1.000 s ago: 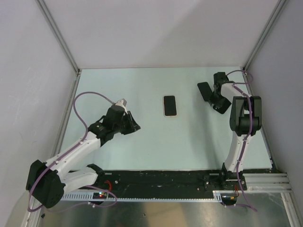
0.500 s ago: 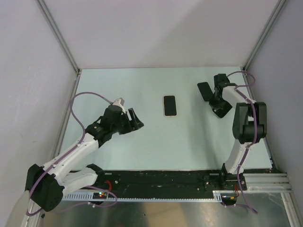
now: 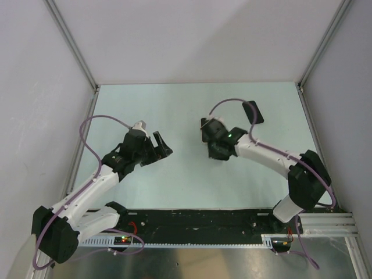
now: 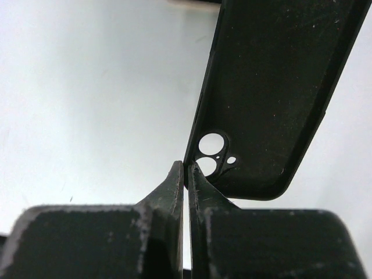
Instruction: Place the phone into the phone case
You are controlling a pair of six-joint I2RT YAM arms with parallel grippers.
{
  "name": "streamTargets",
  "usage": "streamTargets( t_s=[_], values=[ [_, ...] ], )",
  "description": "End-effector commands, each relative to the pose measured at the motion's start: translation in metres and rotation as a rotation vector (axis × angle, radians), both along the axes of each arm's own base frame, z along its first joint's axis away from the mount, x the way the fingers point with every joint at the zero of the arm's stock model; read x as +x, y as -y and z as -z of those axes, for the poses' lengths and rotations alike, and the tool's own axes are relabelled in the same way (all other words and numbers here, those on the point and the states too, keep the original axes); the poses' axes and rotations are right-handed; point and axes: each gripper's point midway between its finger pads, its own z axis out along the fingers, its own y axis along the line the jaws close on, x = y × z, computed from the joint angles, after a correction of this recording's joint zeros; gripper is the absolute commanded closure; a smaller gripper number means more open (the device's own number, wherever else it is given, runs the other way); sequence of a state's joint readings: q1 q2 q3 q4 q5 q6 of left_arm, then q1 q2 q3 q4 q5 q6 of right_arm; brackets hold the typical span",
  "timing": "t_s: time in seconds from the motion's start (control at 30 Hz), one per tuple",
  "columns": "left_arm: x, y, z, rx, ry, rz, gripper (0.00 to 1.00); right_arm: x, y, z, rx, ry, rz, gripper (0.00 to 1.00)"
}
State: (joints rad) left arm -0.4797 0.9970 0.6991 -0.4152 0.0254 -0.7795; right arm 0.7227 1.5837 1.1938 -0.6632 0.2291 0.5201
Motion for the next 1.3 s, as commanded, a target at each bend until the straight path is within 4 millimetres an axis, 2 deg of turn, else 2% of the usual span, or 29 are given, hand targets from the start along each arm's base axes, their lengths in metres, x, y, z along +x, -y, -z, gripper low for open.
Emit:
streamTargets(
  t_s=[0.0, 0.17, 0.23, 0.3, 0.47, 0.5, 0.57, 0.7, 0.87, 0.97, 1.07, 1.27],
  values=[
    [0.003, -0.012, 0.001, 0.013, 0.012, -0.069, 0.07, -0.042, -0.054, 0.007, 0.001, 0.018, -0.15, 1.0],
    [0.005, -0.016, 0.009, 0.031, -0.01, -0.09, 0.07, -0.083, -0.1, 0.03, 0.0, 0.008, -0.349, 0.99],
    [0.005, -0.016, 0.014, 0.037, -0.026, -0.092, 0.07, -0.094, -0.113, 0.035, 0.019, 0.008, -0.411, 0.93],
    [0.006, -0.016, 0.018, 0.048, -0.037, -0.093, 0.07, -0.102, -0.119, 0.039, 0.021, 0.008, -0.458, 0.82],
    [0.019, -0.013, 0.026, 0.11, -0.055, -0.068, 0.1, -0.107, -0.118, 0.043, 0.022, 0.006, -0.483, 0.34],
    [0.024, -0.01, 0.025, 0.117, -0.059, -0.056, 0.12, -0.107, -0.116, 0.041, 0.023, 0.012, -0.477, 0.28],
    [0.033, -0.003, 0.027, 0.136, -0.069, -0.027, 0.14, -0.101, -0.108, 0.033, 0.024, 0.034, -0.433, 0.23],
    [0.04, 0.022, 0.036, 0.184, -0.086, 0.063, 0.18, -0.085, -0.072, 0.022, 0.024, 0.057, -0.253, 0.24],
    [0.037, 0.043, 0.053, 0.232, -0.121, 0.098, 0.24, -0.072, -0.019, 0.022, 0.077, 0.065, -0.07, 0.3],
    [0.035, 0.052, 0.06, 0.261, -0.127, 0.12, 0.27, -0.065, -0.001, 0.016, 0.138, 0.082, -0.005, 0.3],
    [0.036, 0.061, 0.063, 0.283, -0.122, 0.155, 0.32, -0.062, 0.006, 0.013, 0.159, 0.088, 0.009, 0.31],
    [0.023, 0.074, 0.067, 0.258, -0.147, 0.145, 0.38, -0.06, -0.004, 0.021, 0.181, 0.061, -0.031, 0.36]
  ],
)
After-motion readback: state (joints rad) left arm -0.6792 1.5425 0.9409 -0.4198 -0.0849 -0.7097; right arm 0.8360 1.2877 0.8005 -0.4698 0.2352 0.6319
